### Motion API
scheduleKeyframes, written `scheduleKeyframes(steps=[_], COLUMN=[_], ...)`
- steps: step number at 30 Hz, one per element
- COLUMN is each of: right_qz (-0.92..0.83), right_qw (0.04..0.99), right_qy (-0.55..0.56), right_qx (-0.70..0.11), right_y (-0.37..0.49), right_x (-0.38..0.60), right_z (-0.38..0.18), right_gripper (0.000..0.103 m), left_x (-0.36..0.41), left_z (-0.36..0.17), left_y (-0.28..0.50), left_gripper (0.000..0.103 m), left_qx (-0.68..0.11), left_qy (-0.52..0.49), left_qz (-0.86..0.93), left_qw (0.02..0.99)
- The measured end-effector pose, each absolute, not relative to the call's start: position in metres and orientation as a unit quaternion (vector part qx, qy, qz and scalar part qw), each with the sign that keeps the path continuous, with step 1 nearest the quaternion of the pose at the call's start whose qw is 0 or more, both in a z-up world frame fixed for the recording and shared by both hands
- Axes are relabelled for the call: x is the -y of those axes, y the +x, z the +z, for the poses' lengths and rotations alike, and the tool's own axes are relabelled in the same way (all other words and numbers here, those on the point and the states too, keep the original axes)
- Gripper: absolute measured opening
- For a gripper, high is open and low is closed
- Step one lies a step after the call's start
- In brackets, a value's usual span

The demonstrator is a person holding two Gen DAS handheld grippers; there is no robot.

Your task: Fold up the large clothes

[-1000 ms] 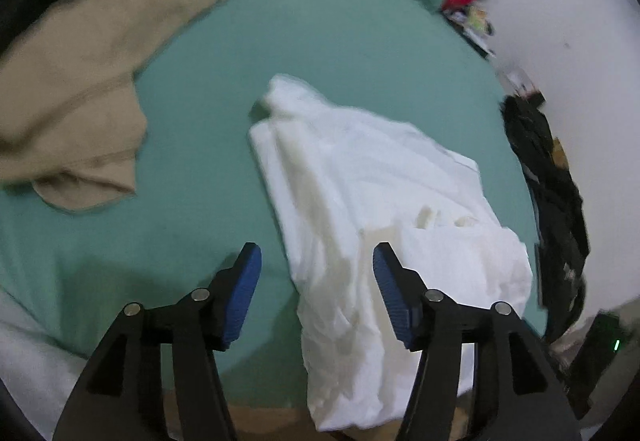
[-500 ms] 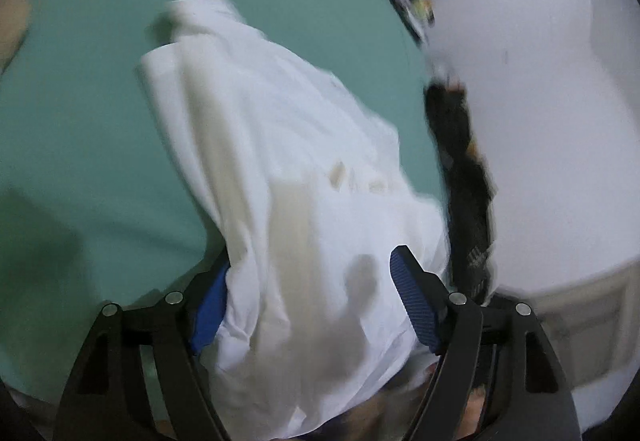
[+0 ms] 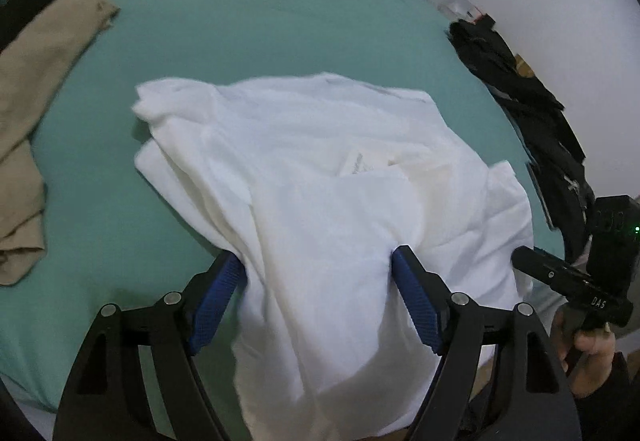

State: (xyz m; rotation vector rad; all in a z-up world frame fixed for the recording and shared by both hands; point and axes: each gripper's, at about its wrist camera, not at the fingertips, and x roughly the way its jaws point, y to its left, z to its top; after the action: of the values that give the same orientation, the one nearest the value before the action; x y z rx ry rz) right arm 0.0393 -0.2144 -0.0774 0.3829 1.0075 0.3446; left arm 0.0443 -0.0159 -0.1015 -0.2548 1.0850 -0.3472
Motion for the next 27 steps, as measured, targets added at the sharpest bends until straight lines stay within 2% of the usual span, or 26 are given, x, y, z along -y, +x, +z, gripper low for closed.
scheduleKeyframes(steps=[5,10,21,26,27], right_qz=[0.186,0.188,0.195,0.207,0.211], right_qw=[0.825,0.840,0.848,0.843,0.842], right_qy=[0.201,0.175,0.168,0.184,0.188], right_qx=[-0.494,-0.477,-0.462,-0.460,-0.460], right_y=[0.063,0.074,0.077,0.074,0.074], right_x=[0.207,0.195,0.195,0.195,0.193], right_z=[-0.100,-0.106,-0.108,-0.109,-0.109], right_gripper=[0.071,0.073,0.073,0.073,0.073], left_x=[-0.002,-0.011,0.048,0.049,0.048], left_z=[-0.119,-0.121,-0.121,-0.121,-0.120], left_y=[0.050,0.051,0.057,0.047,0.047], left_gripper=[0.080,0.080,0.086,0.086,0.082], left_qx=[-0.519,-0.517,-0.539,-0.523,-0.521], left_qy=[-0.137,-0.256,-0.119,-0.088,-0.092], left_qz=[-0.164,-0.252,-0.215,-0.197,-0.196], left_qw=[0.828,0.777,0.806,0.825,0.826])
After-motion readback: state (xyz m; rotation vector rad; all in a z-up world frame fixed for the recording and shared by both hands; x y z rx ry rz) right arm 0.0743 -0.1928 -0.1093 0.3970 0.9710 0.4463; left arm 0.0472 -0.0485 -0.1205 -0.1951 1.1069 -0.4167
